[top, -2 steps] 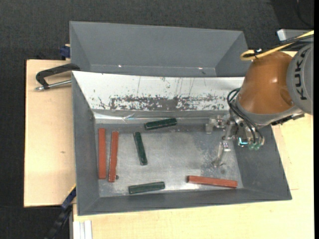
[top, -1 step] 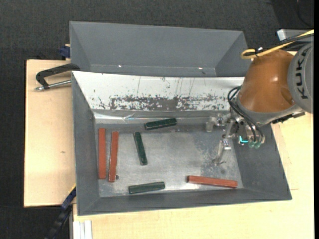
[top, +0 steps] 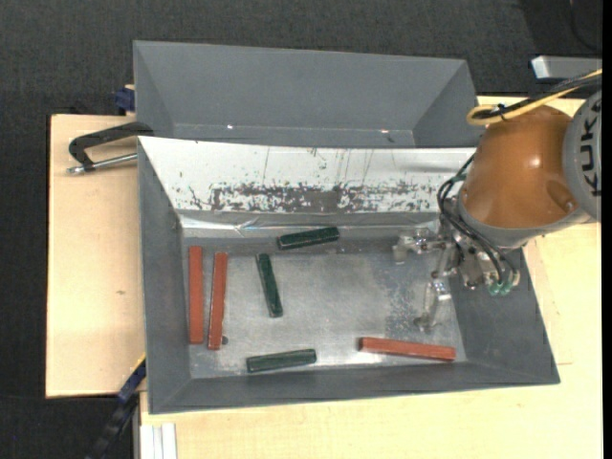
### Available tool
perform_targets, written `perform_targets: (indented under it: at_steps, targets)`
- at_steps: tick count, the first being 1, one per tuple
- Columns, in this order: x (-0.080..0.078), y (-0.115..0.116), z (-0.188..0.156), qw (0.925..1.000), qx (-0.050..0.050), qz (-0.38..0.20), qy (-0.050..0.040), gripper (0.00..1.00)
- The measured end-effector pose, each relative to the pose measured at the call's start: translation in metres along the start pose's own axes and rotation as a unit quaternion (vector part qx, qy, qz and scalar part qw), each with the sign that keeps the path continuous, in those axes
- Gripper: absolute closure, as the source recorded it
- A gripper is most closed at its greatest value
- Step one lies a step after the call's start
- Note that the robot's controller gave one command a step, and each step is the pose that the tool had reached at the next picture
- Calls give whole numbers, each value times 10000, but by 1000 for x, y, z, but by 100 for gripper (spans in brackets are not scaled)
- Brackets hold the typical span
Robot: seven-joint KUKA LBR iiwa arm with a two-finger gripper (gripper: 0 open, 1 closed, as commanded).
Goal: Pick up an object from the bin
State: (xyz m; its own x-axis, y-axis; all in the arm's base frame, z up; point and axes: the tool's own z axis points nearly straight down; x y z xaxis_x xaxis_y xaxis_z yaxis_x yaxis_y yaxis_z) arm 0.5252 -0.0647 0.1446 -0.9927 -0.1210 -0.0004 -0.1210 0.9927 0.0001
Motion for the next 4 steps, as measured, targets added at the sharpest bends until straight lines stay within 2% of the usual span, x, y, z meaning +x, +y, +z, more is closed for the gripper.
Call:
perform_targets:
  at_steps: [1,2,3,4]
  targets:
    - [21,-14,23,9981,3,-618,-18,0]
    - [28,-8,23,9984,-6,-568,2,0]
    - [29,-8,9,9861,6,-1662,-30,0]
    - [30,-8,1,9795,8,-2015,-34,0]
